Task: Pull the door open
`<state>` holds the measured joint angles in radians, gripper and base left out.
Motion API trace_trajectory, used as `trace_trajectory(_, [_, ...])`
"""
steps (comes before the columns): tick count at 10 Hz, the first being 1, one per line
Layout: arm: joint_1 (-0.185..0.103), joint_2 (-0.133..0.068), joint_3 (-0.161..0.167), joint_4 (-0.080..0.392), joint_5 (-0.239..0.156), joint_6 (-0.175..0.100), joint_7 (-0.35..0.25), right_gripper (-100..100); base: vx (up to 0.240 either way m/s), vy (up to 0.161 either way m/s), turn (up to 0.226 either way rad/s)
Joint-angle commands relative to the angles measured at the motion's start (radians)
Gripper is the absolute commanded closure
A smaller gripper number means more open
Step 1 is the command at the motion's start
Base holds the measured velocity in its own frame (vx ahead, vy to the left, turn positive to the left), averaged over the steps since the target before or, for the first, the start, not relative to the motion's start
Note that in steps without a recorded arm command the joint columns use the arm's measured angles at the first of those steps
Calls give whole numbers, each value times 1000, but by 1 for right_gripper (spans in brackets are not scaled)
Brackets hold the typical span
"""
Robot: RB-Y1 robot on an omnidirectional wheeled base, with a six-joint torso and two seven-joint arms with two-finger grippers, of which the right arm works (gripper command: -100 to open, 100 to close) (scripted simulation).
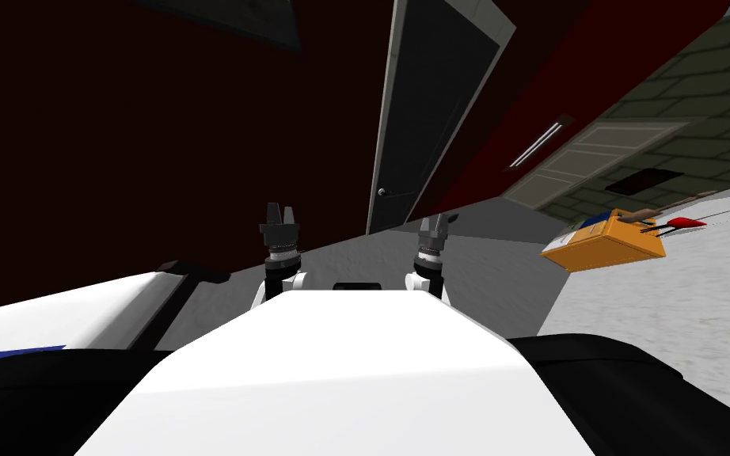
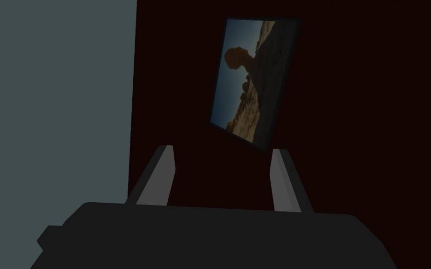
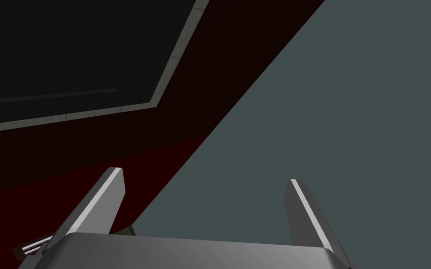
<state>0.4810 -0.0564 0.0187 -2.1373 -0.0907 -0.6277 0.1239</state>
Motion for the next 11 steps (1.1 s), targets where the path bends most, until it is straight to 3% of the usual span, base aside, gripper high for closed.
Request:
trace_trajectory(1, [-16, -6, 2, 34, -9, -4, 2, -100, 85, -44, 57])
trace_trajectory(11, [-123, -52, 19, 266, -82, -7, 14, -100, 81, -67, 99])
